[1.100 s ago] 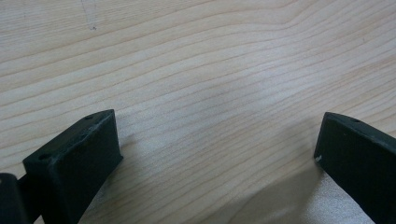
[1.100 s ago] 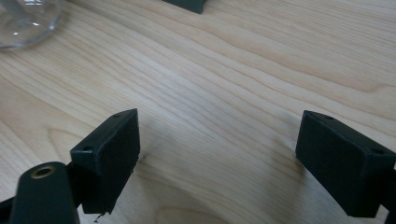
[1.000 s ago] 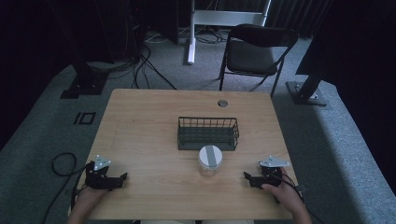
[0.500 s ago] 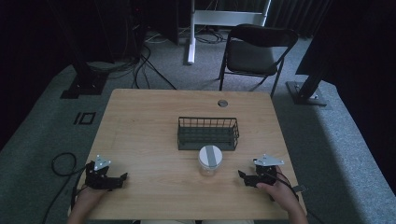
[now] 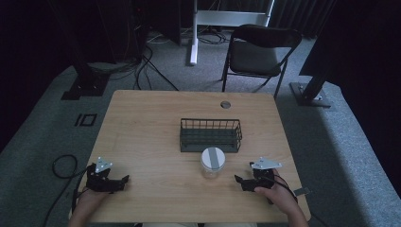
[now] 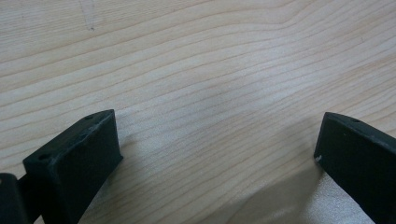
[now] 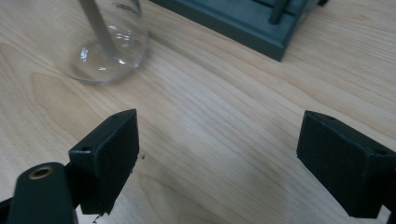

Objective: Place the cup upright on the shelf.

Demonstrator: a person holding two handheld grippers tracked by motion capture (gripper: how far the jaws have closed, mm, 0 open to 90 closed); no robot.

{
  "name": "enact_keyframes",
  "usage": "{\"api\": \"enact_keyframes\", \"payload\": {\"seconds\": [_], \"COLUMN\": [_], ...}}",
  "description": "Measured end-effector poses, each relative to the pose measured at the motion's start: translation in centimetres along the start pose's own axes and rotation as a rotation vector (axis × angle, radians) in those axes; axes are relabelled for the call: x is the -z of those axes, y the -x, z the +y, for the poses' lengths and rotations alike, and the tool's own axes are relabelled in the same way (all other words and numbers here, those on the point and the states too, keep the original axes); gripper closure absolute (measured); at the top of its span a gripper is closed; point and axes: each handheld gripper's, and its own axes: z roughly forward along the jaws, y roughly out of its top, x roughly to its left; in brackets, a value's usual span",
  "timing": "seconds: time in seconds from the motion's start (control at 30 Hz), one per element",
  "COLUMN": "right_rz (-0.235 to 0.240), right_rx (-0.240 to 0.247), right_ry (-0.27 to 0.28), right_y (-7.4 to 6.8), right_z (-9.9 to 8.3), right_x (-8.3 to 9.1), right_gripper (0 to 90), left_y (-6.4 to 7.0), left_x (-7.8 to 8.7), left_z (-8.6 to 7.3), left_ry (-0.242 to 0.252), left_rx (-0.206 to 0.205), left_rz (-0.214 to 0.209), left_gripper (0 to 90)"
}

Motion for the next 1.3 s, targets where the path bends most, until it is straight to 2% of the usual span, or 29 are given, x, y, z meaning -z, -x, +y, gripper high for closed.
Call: {"api": "enact_keyframes", "payload": {"seconds": [0.33, 0.67, 0.9, 1.3], "right_rz": [0.047, 0.106, 0.129, 0.15], "right_rx": [0.027, 0.051, 0.068, 0.062], "right_ry": [0.016, 0.024, 0.047, 0.088], "right_y": [-1.5, -3.5, -4.5, -5.4], "right_z": [0.5, 1.2, 2.0, 2.9], "right_x": [-0.5, -1.8, -2.3, -3.3], "right_gripper": [12.8, 12.3, 12.0, 12.0], "left_y": [0.0, 0.0, 0.0, 0.0], "left_x": [0.0, 0.0, 0.0, 0.0], "left_z": [0.0, 0.0, 0.0, 0.0], "left_ry": [0.0, 0.0, 0.0, -0.001], "left_rx": [0.0, 0.0, 0.0, 0.0], "left_rz": [0.0, 0.0, 0.0, 0.0], "left_gripper": [0.4, 0.4, 0.4, 0.4]}}
